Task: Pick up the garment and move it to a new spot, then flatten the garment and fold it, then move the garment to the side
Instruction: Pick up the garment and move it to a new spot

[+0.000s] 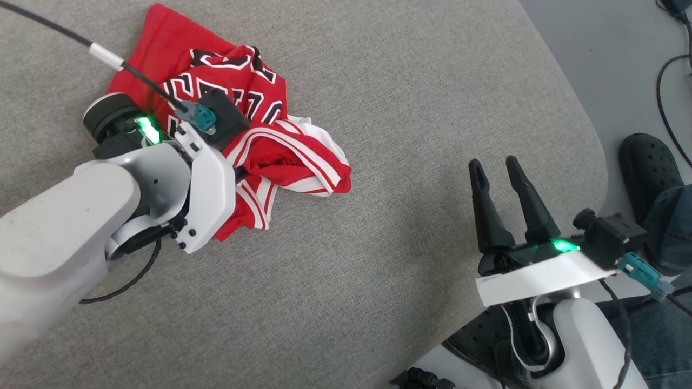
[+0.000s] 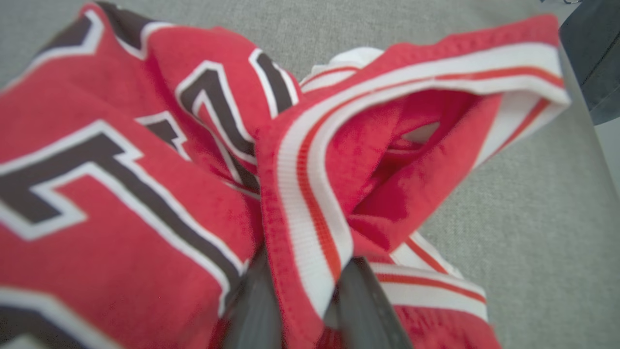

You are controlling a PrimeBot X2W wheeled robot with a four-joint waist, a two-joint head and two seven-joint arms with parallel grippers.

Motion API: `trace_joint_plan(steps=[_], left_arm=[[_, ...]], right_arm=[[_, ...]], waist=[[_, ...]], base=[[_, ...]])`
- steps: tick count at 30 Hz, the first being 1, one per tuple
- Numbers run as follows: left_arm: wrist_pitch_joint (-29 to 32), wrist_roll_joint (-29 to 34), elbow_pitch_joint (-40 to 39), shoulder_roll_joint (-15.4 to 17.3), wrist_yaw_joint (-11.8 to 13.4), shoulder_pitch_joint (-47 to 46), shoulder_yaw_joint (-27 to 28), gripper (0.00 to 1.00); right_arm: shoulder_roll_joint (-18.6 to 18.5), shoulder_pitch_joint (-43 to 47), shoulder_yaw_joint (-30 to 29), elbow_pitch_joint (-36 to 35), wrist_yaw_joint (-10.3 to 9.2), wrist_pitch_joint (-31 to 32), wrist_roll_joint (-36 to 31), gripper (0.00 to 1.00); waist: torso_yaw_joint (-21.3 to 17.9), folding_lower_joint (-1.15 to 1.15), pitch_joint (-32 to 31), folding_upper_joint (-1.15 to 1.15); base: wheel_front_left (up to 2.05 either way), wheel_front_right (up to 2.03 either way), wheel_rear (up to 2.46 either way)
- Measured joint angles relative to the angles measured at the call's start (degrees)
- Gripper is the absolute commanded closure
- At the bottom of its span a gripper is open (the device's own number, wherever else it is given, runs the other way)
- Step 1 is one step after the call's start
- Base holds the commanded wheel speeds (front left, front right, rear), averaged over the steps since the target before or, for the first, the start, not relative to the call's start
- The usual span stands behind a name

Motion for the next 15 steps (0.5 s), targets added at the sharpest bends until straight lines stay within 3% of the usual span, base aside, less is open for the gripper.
trace_joint_plan(steps=[1, 2, 7, 15], left_arm=[[-0.8, 0.2, 0.1, 0.1, 0.0, 0.0, -0.3, 0.12], [-1.7, 1.0, -0.1, 0.4, 0.0, 0.0, -0.6, 0.00], [-8.5, -0.3, 0.4, 0.3, 0.0, 0.0, -1.6, 0.00], [-24.1, -7.4, 0.2, -1.6, 0.0, -0.6, -1.7, 0.00]], right_arm=[[0.0, -0.3, 0.3, 0.0, 0.00, 0.0, -0.3, 0.00], [0.0, -0.6, 0.6, 0.0, 0.00, 0.0, -0.6, 0.00], [0.0, -0.8, -0.6, 1.1, 0.00, 0.0, -2.7, 0.00], [0.0, -2.7, -3.7, 3.2, 0.00, 0.0, -9.5, 0.00]], waist=[[0.0, 0.00, -0.2, 0.00], [0.1, 0.00, -0.5, 0.00], [1.7, 0.00, -1.6, 0.00], [9.1, 0.00, -4.7, 0.00]], base=[[0.00, 0.00, 0.00], [0.00, 0.00, 0.00], [0.00, 0.00, 0.00], [0.00, 0.00, 0.00]])
